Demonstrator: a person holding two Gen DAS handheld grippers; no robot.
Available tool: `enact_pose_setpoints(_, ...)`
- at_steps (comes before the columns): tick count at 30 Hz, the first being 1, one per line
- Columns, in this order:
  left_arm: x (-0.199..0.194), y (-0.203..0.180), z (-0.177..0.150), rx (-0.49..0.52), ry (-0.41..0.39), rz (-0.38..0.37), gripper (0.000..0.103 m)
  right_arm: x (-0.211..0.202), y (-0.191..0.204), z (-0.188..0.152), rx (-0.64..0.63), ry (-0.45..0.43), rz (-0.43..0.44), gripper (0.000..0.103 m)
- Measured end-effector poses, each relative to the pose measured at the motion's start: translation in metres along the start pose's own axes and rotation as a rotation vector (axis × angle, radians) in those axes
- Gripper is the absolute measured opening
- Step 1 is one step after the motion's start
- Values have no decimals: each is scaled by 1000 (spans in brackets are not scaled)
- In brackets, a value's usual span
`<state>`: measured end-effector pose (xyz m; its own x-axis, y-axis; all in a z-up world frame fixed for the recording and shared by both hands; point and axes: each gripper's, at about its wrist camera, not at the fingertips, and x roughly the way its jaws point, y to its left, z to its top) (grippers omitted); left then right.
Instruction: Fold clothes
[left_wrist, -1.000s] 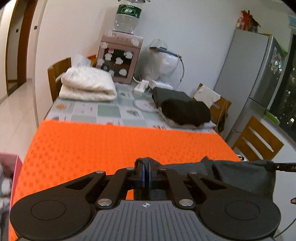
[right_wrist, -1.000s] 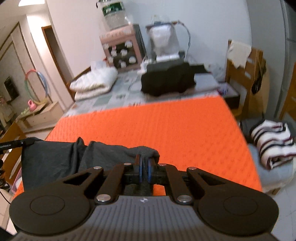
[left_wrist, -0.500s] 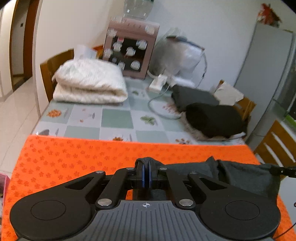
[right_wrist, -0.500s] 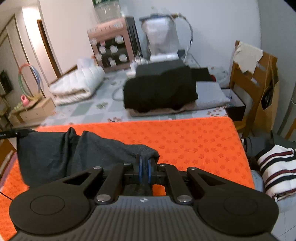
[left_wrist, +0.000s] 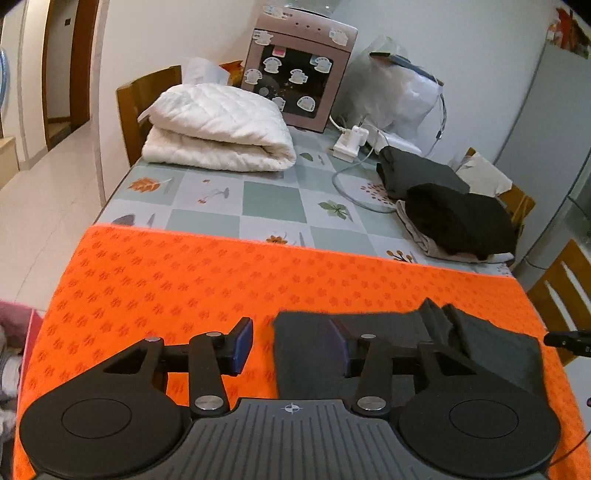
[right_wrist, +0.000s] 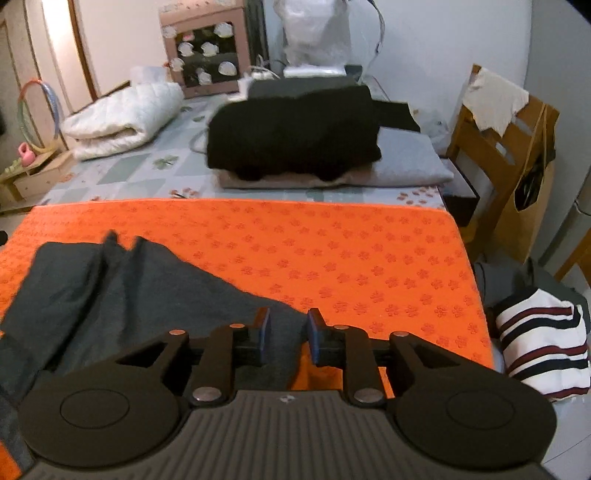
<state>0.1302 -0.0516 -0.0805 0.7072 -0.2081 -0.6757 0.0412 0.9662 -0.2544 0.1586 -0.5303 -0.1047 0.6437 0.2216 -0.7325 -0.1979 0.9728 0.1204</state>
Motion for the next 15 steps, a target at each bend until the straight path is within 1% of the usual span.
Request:
enact_pose_setpoints(4, -19, 4, -16, 43, 33, -39, 48, -34, 22, -3, 12, -20, 38, 27)
enact_pose_setpoints(7, -33, 6, -28, 76, 59, -69, 49, -51, 45, -9, 13, -26, 80, 27)
enact_pose_setpoints(13, -39, -13, -64, 257, 104, -111, 50, -62, 108, -29, -136, -6, 190, 27)
enact_pose_setpoints(15, -38, -21, -74, 313, 114, -120, 54, -59, 128, -35, -191, 7, 221, 27)
